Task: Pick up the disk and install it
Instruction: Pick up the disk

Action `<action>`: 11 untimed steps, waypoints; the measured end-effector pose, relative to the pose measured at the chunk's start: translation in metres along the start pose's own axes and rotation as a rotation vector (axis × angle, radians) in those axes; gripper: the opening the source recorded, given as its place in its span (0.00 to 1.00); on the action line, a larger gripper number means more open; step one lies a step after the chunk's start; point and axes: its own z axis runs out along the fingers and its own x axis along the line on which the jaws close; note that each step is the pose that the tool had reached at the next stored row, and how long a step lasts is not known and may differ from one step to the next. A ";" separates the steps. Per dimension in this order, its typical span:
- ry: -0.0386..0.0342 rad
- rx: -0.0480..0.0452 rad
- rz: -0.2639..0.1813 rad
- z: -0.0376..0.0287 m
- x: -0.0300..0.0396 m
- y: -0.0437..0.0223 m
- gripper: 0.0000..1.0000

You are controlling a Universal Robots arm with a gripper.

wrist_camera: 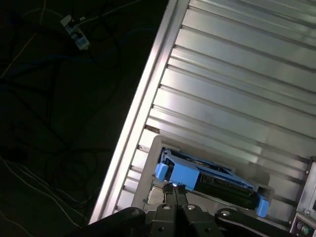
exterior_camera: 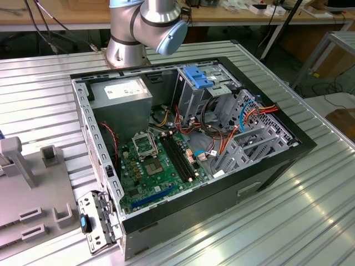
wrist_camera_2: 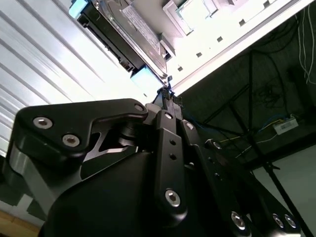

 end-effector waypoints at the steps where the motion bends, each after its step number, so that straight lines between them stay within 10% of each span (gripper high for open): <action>1: 0.0006 0.0005 -0.012 -0.0001 0.0000 0.0000 0.11; 11: 0.0071 0.0072 -0.177 0.0000 0.0000 0.0000 0.11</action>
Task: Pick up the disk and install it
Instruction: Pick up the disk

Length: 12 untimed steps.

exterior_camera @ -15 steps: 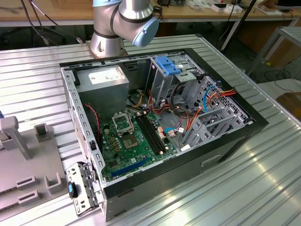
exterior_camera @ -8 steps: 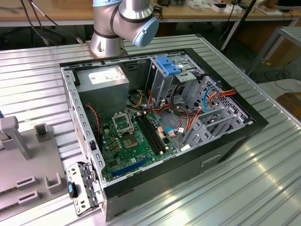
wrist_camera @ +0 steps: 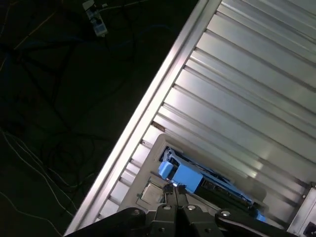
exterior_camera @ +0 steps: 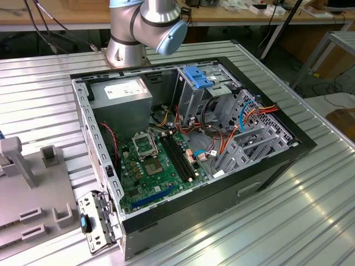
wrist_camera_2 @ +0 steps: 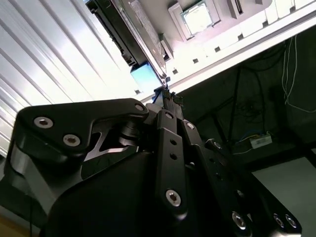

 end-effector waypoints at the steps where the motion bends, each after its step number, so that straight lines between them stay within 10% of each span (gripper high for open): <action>1: 0.0007 0.0006 -0.015 0.0000 0.0000 0.0000 0.11; 12: 0.0063 0.0064 -0.157 0.0000 0.0000 0.0000 0.11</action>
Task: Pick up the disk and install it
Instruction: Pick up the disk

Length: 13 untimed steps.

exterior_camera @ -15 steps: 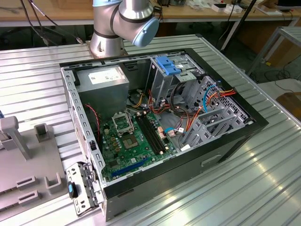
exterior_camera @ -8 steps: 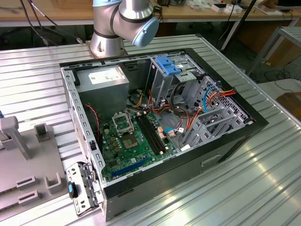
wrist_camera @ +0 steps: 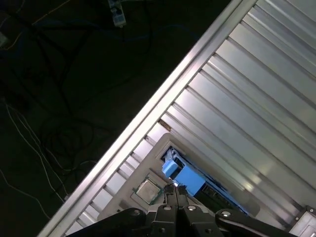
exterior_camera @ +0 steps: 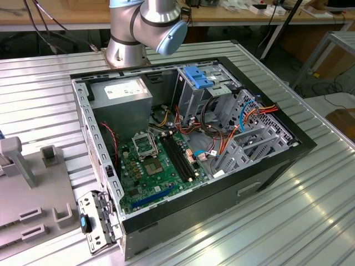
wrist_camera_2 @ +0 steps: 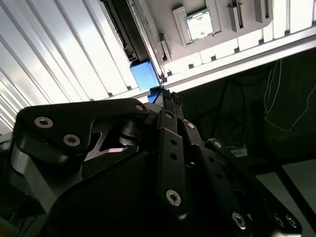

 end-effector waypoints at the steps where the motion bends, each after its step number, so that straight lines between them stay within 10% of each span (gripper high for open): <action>1: 0.0003 0.0003 -0.006 0.0000 0.0000 0.0000 0.11; 13: 0.0022 0.0023 -0.055 0.0000 0.0000 0.0000 0.11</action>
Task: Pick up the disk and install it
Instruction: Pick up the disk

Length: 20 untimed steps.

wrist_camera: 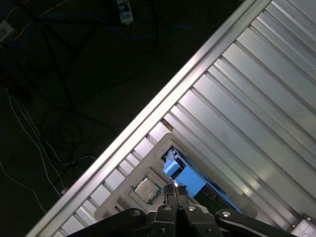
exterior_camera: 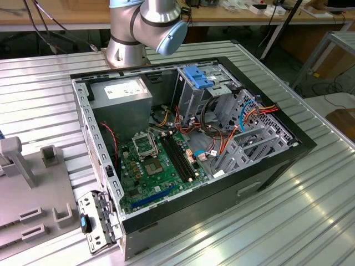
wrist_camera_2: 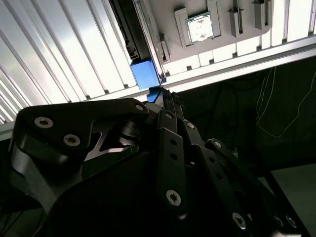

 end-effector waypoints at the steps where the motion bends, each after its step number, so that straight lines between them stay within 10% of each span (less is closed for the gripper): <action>1: 0.0000 0.0000 0.000 0.0000 0.0000 0.0000 0.11; 10: 0.0024 0.0025 -0.062 0.0000 0.0000 0.0000 0.11; 20: 0.0094 0.0096 -0.238 0.0000 0.0000 0.0000 0.11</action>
